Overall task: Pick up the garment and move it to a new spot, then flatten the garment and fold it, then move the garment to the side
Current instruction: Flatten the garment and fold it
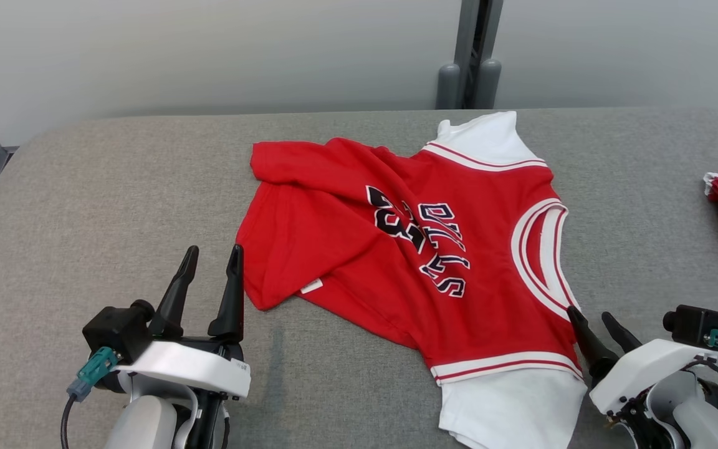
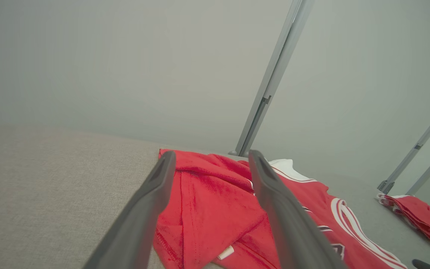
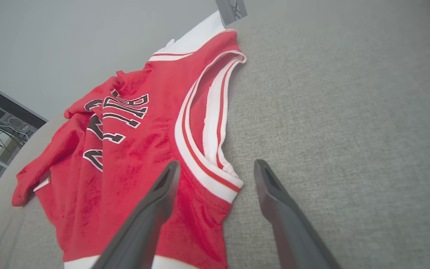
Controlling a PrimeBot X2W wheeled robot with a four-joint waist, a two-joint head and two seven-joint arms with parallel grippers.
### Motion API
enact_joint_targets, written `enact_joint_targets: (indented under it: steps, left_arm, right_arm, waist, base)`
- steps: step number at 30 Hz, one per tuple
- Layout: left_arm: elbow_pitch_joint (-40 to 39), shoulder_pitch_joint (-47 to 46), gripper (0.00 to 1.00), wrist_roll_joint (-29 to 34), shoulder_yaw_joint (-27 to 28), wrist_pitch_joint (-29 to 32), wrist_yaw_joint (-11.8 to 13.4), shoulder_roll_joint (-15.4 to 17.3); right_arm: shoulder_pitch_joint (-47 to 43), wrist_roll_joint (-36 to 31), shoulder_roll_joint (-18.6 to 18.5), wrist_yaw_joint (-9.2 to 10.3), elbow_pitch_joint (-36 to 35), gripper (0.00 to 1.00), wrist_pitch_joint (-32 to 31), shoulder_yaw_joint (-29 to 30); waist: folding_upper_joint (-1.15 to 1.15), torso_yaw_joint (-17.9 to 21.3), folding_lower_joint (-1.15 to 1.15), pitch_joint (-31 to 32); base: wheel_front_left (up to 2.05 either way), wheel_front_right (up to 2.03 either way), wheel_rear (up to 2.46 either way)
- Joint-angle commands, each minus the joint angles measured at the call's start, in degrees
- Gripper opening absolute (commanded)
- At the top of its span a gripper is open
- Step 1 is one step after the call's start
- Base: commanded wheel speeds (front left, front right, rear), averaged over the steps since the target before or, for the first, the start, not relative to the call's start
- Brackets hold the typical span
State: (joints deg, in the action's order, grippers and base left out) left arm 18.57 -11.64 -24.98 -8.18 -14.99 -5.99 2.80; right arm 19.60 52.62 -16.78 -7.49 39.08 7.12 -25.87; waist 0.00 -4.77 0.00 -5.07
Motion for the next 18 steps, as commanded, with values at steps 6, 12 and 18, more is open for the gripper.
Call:
enact_joint_targets:
  steps: [6,12,18]
  left_arm:
    - [0.19,-0.72,1.00,-0.07,0.19,-0.21,-0.07,0.23]
    - [0.20,-0.96,1.00,-0.24,0.02,-0.21,-0.20,0.23]
    - [0.08,-1.01,1.00,-0.35,-0.13,-0.21,-0.28,0.23]
  right_arm:
    - [2.22,0.36,1.82,0.00,6.24,1.00,1.96,0.79]
    - [3.48,1.22,2.90,0.00,9.40,1.00,2.58,0.43]
    - [4.34,2.52,3.72,0.00,11.58,0.68,1.78,-0.79]
  waist:
    - [0.00,-2.18,0.00,-0.65]
    - [0.00,-3.02,0.00,-0.97]
    - [0.00,-3.63,0.00,-1.48]
  base:
    - [0.00,0.00,0.00]
    - [0.00,0.00,0.00]
    - [0.00,0.00,0.00]
